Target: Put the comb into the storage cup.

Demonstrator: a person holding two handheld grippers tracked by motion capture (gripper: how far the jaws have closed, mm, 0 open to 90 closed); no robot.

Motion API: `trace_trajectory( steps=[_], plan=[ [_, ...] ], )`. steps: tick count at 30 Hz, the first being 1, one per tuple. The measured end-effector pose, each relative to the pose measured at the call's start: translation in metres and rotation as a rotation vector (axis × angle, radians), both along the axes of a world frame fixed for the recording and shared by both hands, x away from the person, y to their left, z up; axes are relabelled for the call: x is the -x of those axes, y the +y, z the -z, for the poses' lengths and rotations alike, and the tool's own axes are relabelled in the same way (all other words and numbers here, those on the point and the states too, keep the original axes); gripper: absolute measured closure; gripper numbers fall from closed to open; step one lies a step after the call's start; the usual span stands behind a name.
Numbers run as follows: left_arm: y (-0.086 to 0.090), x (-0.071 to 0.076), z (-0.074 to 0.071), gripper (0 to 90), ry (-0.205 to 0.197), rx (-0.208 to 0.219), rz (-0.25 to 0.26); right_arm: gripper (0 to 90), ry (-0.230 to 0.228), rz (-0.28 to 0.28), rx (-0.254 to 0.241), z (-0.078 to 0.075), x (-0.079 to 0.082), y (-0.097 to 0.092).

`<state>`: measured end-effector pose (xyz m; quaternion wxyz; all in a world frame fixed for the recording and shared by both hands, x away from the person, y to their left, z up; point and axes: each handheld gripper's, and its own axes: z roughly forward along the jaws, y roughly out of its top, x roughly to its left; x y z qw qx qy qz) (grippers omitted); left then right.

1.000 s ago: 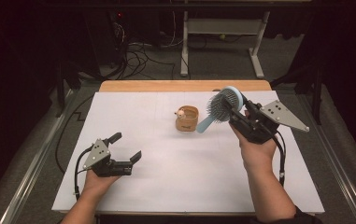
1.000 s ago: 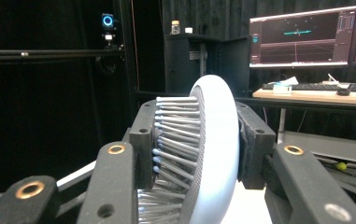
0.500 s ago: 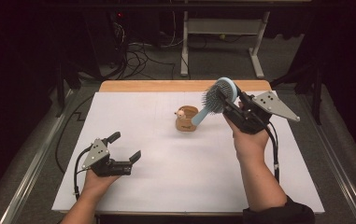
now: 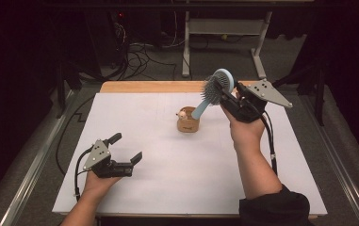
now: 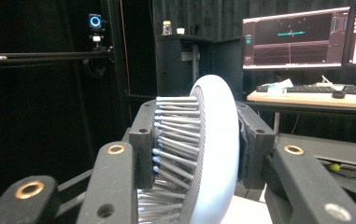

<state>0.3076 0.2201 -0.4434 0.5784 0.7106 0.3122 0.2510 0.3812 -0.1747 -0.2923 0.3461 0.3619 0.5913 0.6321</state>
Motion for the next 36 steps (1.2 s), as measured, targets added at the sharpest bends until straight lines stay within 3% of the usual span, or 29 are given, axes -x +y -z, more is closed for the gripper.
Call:
trace_trajectory(
  steps=[8, 17, 36],
  plan=[
    [-0.003, -0.001, -0.003, 0.4, 0.006, -0.025, 0.018, 59.5, 0.001, 0.013, 0.006, -0.001, -0.011, 0.005],
    [0.000, -0.002, -0.003, 0.4, 0.007, -0.011, 0.001, 59.5, 0.020, 0.020, 0.017, 0.006, -0.024, 0.014],
    [-0.003, 0.000, -0.001, 0.2, 0.000, -0.024, -0.002, 59.4, 0.061, 0.039, 0.038, 0.020, -0.041, 0.021]
  ],
)
